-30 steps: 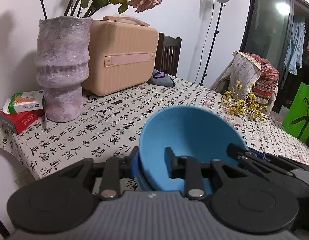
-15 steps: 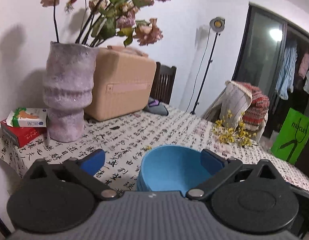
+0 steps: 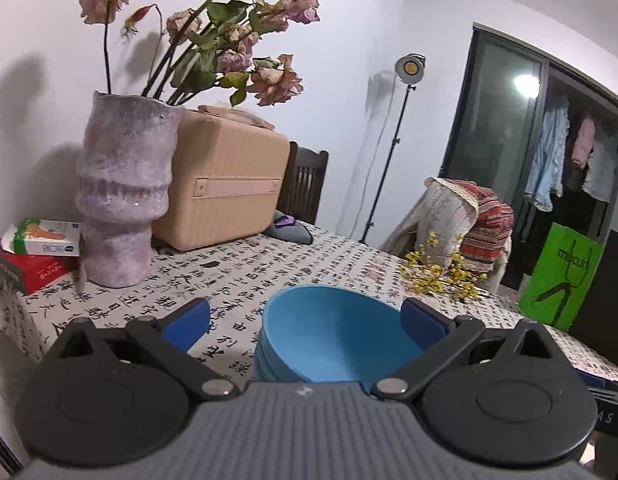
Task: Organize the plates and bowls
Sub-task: 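Position both open grippers around the rim of the three stacked blue bowls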
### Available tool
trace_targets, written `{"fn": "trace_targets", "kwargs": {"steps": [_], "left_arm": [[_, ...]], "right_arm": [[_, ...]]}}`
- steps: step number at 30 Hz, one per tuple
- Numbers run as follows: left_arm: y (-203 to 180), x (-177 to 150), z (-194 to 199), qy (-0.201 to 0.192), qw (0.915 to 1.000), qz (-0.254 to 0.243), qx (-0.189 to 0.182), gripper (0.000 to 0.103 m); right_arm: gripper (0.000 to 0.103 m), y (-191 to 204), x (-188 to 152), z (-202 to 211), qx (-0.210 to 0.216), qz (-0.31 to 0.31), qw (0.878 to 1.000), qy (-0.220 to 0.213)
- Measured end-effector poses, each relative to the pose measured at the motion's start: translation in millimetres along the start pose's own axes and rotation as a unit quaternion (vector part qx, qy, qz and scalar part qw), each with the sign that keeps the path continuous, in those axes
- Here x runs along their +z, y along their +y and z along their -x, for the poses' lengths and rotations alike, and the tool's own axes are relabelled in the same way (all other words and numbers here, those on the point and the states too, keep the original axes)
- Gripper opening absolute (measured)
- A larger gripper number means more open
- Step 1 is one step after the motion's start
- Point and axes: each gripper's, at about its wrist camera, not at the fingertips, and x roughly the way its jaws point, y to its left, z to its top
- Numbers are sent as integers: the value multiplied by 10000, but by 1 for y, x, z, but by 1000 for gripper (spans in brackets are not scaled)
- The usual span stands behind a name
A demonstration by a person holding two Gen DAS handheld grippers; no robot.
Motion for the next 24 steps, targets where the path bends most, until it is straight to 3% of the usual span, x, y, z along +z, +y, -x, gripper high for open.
{"fn": "trace_targets", "kwargs": {"steps": [8, 15, 19, 24], "left_arm": [[-1, 20, -21, 44, 9989, -265, -387, 103], [-13, 38, -50, 358, 9932, -582, -945, 103], [-20, 38, -64, 636, 9890, -717, -1129, 103], [-27, 30, -55, 548, 9887, -671, -1226, 103]], "right_arm": [[103, -20, 0, 0, -483, -274, 9984, 80], [103, -24, 0, -1, -938, -574, 9938, 183], [103, -23, 1, 2, -1126, -787, 9904, 138], [103, -15, -4, 7, -1196, -712, 9901, 200]]}}
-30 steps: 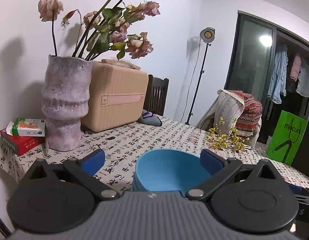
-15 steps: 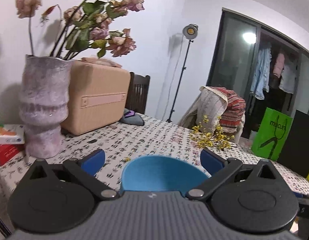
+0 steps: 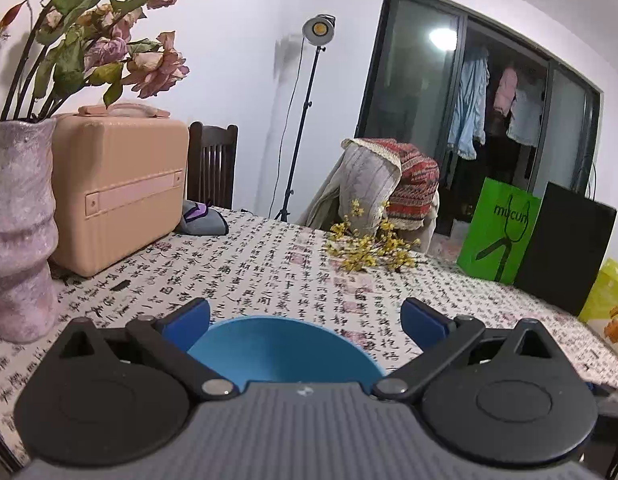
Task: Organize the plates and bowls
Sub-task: 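Position both open grippers around the rim of the three stacked blue bowls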
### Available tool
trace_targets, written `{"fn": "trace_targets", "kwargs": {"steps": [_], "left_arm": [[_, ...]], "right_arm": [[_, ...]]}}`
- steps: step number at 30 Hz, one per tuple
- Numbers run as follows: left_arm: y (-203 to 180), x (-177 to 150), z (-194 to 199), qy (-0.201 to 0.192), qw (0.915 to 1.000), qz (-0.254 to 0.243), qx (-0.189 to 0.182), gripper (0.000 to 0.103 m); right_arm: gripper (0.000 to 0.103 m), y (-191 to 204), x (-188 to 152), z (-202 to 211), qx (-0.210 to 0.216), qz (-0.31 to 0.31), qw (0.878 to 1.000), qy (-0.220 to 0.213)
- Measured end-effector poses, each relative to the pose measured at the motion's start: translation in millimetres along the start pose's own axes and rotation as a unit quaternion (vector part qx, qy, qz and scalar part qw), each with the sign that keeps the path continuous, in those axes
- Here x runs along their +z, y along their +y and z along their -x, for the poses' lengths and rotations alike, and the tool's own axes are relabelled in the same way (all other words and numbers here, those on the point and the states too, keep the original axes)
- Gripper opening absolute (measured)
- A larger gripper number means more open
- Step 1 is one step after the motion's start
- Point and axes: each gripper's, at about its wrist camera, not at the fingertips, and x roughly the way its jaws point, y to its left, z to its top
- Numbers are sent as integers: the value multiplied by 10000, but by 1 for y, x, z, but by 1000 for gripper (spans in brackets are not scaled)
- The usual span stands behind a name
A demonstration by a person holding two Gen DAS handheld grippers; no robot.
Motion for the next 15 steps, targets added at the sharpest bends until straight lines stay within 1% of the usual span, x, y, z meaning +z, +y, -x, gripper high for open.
{"fn": "trace_targets", "kwargs": {"steps": [2, 4, 6, 9, 11, 13, 15], "left_arm": [[-5, -2, 4, 14, 9998, 198, 25, 103], [-13, -4, 12, -34, 9993, 360, 124, 103], [-19, -6, 23, -82, 9981, 520, 334, 103], [-26, -2, 38, -7, 9956, 734, 578, 103], [-32, 3, 49, -28, 9943, 661, 841, 103], [-39, 9, 60, -77, 9920, 530, 1139, 103], [-43, 13, 67, -84, 9905, 432, 1301, 103]], "right_arm": [[103, -2, -3, 5, -46, 20, 10000, 35], [103, -7, -4, 11, 38, 79, 9999, 66], [103, -12, -3, 14, 72, 162, 9998, 72], [103, -22, 1, 15, 171, 243, 9993, 205], [103, -28, 5, 15, 315, 200, 9989, 287], [103, -33, 7, 19, 492, 120, 9984, 253], [103, -37, 8, 24, 640, 20, 9977, 216]]}}
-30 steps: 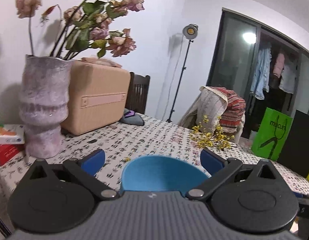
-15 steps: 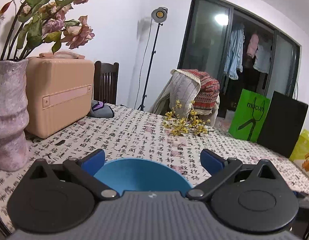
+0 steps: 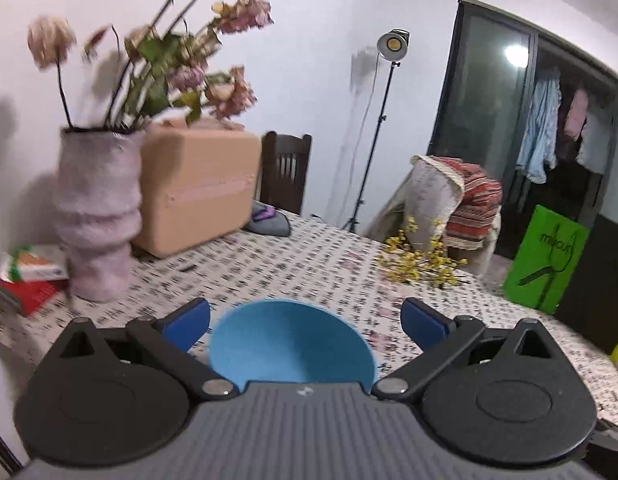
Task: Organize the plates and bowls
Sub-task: 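Position both open grippers around the rim of the three stacked blue bowls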
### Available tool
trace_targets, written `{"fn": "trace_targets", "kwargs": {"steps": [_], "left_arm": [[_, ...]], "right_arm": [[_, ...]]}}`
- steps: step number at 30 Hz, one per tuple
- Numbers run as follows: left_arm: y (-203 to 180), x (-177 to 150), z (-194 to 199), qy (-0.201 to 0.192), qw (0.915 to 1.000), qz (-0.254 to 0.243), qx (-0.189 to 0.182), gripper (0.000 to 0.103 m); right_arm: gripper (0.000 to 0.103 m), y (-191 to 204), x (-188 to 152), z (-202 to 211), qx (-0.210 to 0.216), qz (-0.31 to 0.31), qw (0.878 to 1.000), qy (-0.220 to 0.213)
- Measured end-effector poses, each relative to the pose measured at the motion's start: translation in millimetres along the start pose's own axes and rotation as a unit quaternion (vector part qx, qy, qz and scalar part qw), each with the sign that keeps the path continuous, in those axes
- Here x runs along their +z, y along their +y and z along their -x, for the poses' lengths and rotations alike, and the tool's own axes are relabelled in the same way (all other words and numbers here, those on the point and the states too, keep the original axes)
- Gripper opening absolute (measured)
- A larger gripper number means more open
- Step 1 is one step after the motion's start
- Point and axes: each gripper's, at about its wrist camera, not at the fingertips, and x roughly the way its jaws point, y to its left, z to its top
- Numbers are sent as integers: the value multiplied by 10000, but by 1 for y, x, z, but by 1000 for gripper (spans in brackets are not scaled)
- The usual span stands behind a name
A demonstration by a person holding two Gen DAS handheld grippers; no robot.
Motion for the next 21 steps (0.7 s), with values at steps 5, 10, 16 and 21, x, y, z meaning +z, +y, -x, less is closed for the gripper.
{"fn": "trace_targets", "kwargs": {"steps": [5, 10, 16, 21], "left_arm": [[2, 1, 5, 112, 9997, 21, 219, 103], [9, -5, -13, 372, 9991, -79, 195, 103], [33, -5, -41, 534, 9986, 48, -27, 103], [64, 2, -66, 690, 9970, 250, -249, 103]], "right_arm": [[103, -7, 3, 4, 254, -181, 9995, -12], [103, -4, 4, 6, 360, -287, 9989, -83], [103, 10, 7, -8, 341, -458, 9983, 101], [103, 40, 12, -23, 405, -469, 9977, 282]]}}
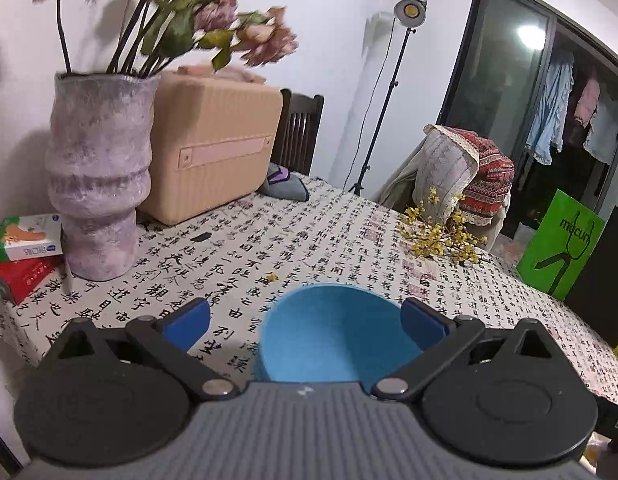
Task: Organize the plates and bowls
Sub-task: 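Position both open grippers around the rim of the three stacked blue bowls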
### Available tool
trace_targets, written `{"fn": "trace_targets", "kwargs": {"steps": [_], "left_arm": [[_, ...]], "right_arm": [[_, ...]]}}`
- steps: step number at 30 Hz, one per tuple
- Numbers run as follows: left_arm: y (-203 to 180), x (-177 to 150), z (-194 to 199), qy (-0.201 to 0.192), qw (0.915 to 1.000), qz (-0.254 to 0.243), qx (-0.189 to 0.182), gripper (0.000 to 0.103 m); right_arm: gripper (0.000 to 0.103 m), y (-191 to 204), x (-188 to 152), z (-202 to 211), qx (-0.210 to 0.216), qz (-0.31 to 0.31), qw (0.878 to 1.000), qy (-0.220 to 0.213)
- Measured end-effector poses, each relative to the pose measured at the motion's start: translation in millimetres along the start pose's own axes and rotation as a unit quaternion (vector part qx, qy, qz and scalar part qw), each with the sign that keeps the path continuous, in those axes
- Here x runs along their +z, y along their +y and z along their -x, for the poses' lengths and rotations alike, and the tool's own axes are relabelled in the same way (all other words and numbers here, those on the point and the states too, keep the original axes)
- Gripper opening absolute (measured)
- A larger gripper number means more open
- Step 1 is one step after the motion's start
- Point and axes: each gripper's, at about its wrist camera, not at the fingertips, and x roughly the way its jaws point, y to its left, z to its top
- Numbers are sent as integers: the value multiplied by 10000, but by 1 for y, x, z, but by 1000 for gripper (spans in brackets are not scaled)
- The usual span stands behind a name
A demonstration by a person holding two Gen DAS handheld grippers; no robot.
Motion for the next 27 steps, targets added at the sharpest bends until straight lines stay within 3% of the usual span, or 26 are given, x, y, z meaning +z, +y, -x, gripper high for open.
{"fn": "trace_targets", "kwargs": {"steps": [8, 13, 27], "left_arm": [[30, 13, -36, 531, 9981, 41, -316, 103], [35, 16, -53, 914, 9950, -48, -403, 103], [33, 6, -92, 1823, 9826, -11, -351, 103]], "right_arm": [[103, 51, 9, -26, -64, 111, 9997, 192], [103, 70, 7, -54, 6, 103, 9982, 594], [99, 71, 3, -99, -115, -228, 9861, 1643]]}}
